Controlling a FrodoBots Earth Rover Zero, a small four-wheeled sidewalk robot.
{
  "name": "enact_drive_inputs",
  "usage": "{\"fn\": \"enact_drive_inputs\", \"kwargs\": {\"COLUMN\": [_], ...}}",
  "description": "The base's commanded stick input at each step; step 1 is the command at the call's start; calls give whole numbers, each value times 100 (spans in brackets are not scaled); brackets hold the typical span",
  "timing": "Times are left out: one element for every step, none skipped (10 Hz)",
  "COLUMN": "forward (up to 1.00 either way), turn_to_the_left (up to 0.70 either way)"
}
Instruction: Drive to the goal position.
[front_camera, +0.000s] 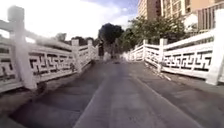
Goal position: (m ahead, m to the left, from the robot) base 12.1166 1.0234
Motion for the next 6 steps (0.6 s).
{"fn": "enact_drive_inputs", "kwargs": {"forward": [45,45,45,45,45,45], "turn_to_the_left": [0,0,0,0,0,0]}}
